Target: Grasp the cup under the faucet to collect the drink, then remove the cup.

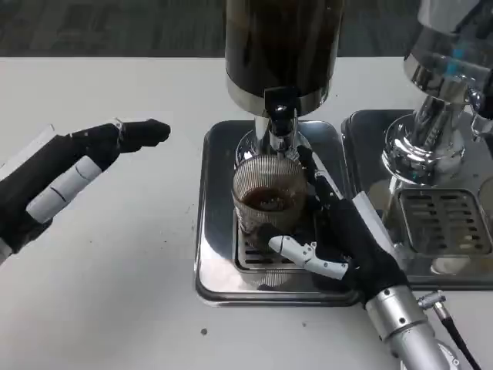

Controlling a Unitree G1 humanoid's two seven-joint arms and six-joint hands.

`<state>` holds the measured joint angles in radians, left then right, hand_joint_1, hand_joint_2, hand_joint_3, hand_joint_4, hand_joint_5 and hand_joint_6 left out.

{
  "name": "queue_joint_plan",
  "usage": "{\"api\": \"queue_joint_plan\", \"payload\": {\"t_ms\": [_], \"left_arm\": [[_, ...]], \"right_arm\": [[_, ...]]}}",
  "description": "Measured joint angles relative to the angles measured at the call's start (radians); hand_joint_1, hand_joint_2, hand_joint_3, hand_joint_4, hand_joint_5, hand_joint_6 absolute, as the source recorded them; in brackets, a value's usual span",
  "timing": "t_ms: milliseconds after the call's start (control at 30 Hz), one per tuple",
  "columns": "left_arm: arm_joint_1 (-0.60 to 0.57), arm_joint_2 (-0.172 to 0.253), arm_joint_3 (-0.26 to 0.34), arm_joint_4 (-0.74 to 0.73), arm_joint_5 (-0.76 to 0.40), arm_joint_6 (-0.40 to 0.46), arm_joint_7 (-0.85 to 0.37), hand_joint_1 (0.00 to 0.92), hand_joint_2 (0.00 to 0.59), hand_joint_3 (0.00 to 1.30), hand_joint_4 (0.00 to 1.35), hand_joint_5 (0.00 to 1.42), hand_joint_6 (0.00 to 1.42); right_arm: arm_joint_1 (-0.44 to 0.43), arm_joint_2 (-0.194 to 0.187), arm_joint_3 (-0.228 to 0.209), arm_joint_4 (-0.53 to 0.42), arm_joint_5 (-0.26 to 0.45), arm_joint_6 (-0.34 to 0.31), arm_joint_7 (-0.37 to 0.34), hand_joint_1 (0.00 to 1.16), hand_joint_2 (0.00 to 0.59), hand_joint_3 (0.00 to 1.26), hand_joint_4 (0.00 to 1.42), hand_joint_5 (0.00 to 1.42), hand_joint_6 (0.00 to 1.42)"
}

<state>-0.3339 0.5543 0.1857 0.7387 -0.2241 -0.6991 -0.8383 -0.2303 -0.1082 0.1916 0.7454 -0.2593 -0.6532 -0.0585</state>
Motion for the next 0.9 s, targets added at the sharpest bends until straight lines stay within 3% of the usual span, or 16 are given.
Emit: {"api": "queue_joint_plan", "payload": {"t_ms": [400,900], "left_arm": [[0.000,0.003,-0.005,0.013,0.007,0.001,0.000,0.000,0.140,0.33,0.24,0.18,0.14],[-0.001,0.007,-0.011,0.025,0.009,0.001,0.000,0.000,0.141,0.34,0.25,0.19,0.14]], "right_arm": [[0.015,0.018,-0.006,0.004,-0.004,-0.028,-0.067,0.67,0.208,0.00,0.00,0.08,0.21],[0.069,0.018,-0.016,-0.050,-0.019,-0.045,-0.075,0.67,0.208,0.00,0.00,0.09,0.21]]}}
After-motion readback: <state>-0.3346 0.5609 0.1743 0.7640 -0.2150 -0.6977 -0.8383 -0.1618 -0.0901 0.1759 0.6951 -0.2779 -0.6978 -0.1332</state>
